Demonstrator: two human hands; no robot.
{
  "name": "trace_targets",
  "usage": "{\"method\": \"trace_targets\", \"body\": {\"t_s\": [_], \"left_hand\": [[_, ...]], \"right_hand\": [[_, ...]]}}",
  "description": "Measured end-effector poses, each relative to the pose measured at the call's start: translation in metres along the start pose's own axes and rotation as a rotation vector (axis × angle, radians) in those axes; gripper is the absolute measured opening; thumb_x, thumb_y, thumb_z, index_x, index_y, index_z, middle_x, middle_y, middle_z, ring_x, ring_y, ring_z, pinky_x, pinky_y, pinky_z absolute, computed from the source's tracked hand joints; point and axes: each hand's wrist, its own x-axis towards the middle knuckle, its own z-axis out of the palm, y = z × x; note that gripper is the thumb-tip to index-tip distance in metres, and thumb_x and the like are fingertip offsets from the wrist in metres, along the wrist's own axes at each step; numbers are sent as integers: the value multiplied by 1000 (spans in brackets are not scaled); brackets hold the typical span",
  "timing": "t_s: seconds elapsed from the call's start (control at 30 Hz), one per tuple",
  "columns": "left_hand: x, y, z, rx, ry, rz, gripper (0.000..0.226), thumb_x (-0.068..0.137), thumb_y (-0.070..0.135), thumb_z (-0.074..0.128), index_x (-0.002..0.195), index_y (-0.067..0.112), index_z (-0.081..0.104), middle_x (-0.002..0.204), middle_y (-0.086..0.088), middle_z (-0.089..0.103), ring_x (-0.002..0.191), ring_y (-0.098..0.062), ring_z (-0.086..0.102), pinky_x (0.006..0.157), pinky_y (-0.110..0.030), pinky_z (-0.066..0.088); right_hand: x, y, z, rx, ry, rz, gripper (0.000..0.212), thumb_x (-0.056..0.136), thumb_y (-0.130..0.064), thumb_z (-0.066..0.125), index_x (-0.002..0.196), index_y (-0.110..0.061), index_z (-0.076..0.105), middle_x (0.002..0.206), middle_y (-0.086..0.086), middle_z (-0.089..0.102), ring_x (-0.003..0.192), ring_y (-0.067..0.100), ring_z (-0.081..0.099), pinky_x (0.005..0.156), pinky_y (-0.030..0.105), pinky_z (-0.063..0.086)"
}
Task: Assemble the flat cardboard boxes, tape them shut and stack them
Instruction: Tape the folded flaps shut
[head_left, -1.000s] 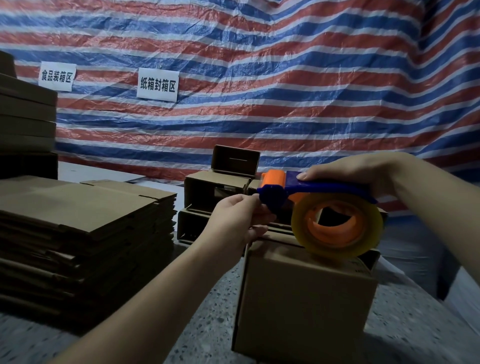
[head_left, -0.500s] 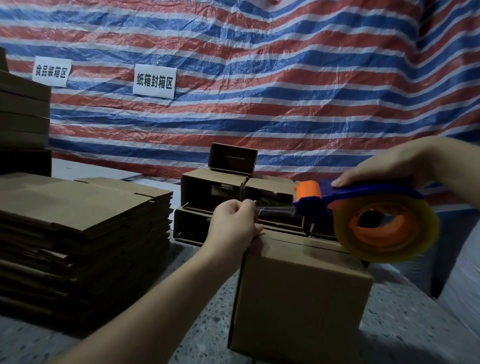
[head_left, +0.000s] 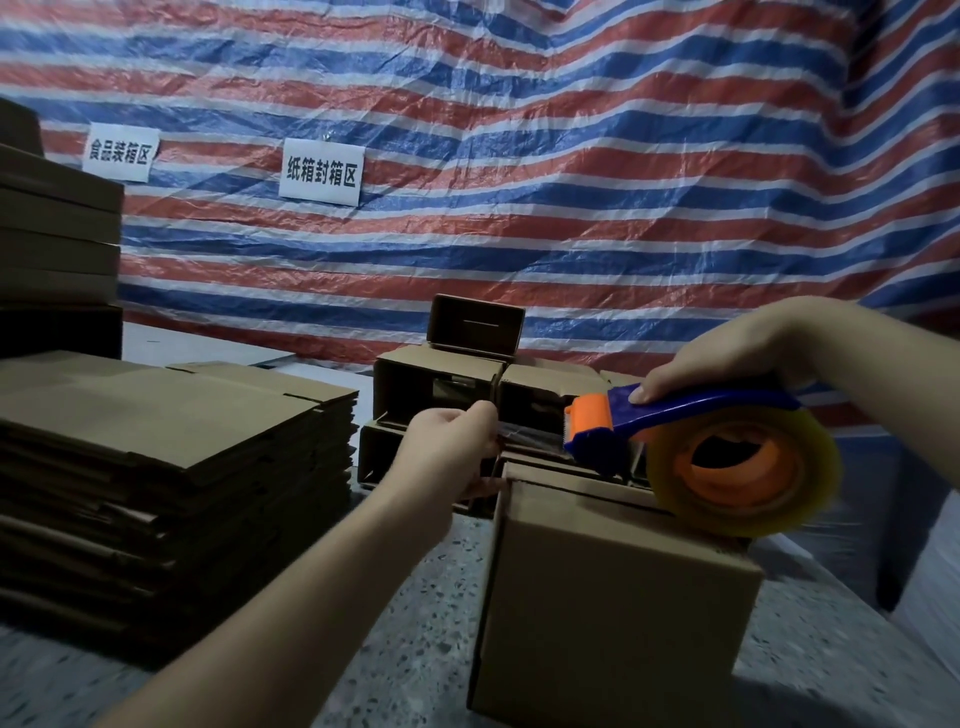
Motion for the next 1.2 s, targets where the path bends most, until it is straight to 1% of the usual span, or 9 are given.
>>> {"method": "trace_targets", "body": {"t_s": [0.1,0.17,0.23,0.37,0.53,0.67,0.83,1.07,1.2], "left_hand": [[4,6,-18,276,-38,50,31,92,38,65,75,12,64,62,5,55,54,-8,49,50,-21,43],[4,7,-23,398,-49,56,32,90,41,68,74,13,69,58,7,59,54,-5,52,48,-19,41],[7,5,-26,447,-50,53,31,90,39,68,78,11,73,52,10,58,47,-2,51,44,-17,39],[13,2,-28,533,-49,55,38,91,36,68,85,-2,72,51,4,53,36,-3,43,37,-15,36],[18,-4,-32,618,-72,27,37,90,40,68,83,4,72,43,9,45,33,-2,41,36,-14,37],[20,-8,-34,682,-87,15,36,90,43,67,70,14,65,37,13,43,33,-1,43,37,-14,40],[20,-11,-33,774,-98,11,37,89,48,65,69,17,61,53,7,49,54,-9,51,39,-16,43],[16,-18,-31,788,-124,-15,42,91,48,63,64,18,52,55,5,48,53,-9,50,42,-17,45],[8,-30,-25,724,-135,-22,38,95,48,56,74,17,55,63,3,50,58,-10,52,41,-15,44]], "right_hand": [[3,-4,-1,-41,-13,15,94,51,-74,79,121,-14,65,103,13,77,87,24,76,69,30,59],[6,-6,-1,-52,-18,21,94,50,-74,79,121,-14,65,103,13,77,87,24,76,68,31,59],[8,-8,0,-55,-29,26,93,50,-73,79,120,-14,65,102,13,77,84,24,76,67,31,58],[9,-15,1,-92,-40,20,92,49,-72,77,120,-15,66,104,12,77,87,23,75,72,31,58],[9,-23,4,-127,-62,31,90,50,-71,76,119,-13,67,102,12,77,82,21,75,68,29,58],[8,-26,5,-144,-64,41,89,51,-70,76,119,-13,68,102,12,77,81,21,74,67,29,58],[6,-30,7,-158,-66,48,90,49,-69,77,119,-13,69,105,12,77,82,21,73,68,29,58],[8,-34,8,-173,-67,71,88,50,-68,78,118,-13,69,102,11,78,79,20,74,65,28,58],[7,-36,9,-175,-81,73,86,52,-67,77,119,-13,70,100,11,77,76,20,72,63,27,57]]}}
